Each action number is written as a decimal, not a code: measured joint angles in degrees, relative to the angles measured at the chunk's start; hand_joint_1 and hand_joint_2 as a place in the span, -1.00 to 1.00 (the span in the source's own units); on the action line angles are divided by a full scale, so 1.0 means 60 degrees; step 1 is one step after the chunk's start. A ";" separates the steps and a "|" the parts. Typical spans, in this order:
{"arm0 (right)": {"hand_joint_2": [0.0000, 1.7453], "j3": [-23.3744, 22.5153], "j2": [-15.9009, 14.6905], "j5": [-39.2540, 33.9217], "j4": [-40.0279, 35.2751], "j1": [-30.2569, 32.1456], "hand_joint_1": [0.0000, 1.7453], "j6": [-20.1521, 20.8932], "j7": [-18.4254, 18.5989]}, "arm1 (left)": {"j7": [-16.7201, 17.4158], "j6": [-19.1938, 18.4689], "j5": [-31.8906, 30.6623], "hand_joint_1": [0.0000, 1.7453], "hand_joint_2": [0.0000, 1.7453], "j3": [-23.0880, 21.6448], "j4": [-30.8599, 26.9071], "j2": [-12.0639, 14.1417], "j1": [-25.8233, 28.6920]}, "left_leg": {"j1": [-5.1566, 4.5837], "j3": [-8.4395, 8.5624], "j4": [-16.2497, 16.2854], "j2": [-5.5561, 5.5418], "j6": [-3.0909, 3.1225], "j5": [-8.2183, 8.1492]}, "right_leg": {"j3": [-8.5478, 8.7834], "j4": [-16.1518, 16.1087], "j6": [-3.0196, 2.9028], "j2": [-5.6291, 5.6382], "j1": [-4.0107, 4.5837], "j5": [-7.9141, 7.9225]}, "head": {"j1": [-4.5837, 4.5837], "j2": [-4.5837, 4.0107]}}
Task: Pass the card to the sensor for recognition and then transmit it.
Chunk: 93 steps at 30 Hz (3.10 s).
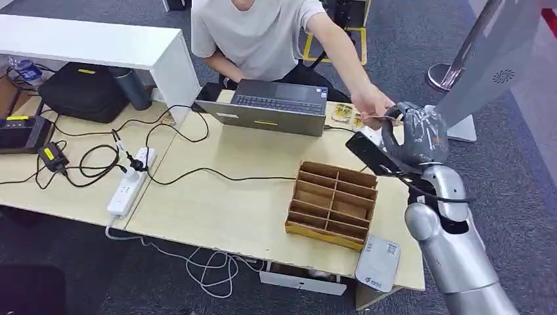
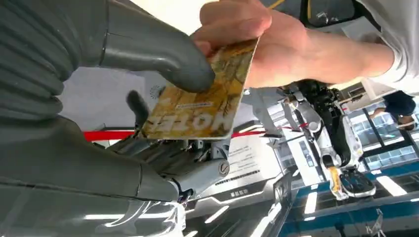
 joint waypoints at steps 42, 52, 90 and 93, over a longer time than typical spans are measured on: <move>1.00 -0.0936 -0.0681 -0.0288 -0.3166 0.3573 1.00 -0.0710 -0.1049 | -0.0255 0.0098 -0.0161 -1.00 1.00 0.0226 0.0015 -0.0047 -0.0002 | -0.0001 -0.0003 -0.0002 0.0004 0.0005 -0.0010 | -0.0006 -0.0008 0.0002 0.0003 0.0000 -0.0003 | 0.0000 0.0000; 1.00 -0.0758 -0.0667 -0.0102 -0.2867 0.3898 1.00 -0.0710 -0.1086 | -0.0255 0.0102 -0.0226 -1.00 1.00 0.0368 0.0015 -0.0058 -0.0009 | -0.0001 -0.0005 -0.0003 0.0005 0.0006 -0.0010 | -0.0006 -0.0008 0.0002 0.0003 0.0000 -0.0004 | 0.0000 0.0000; 1.00 -0.1687 -0.0747 -0.0860 -0.3239 0.5754 1.00 -0.0965 -0.1767 | -0.0324 0.0182 -0.0102 -1.00 1.00 0.0818 0.0015 -0.0047 -0.0007 | -0.0001 -0.0004 -0.0003 0.0004 0.0011 -0.0015 | -0.0010 -0.0010 0.0002 0.0001 0.0000 -0.0008 | 0.0004 0.0000; 1.00 -0.1723 -0.0750 -0.0860 -0.3333 0.5918 1.00 -0.0980 -0.1792 | -0.0324 0.0197 -0.0081 -1.00 1.00 0.0882 0.0015 -0.0051 -0.0009 | -0.0001 0.0000 -0.0005 0.0015 0.0011 -0.0015 | -0.0010 -0.0010 0.0001 0.0010 0.0000 -0.0008 | -0.0004 0.0000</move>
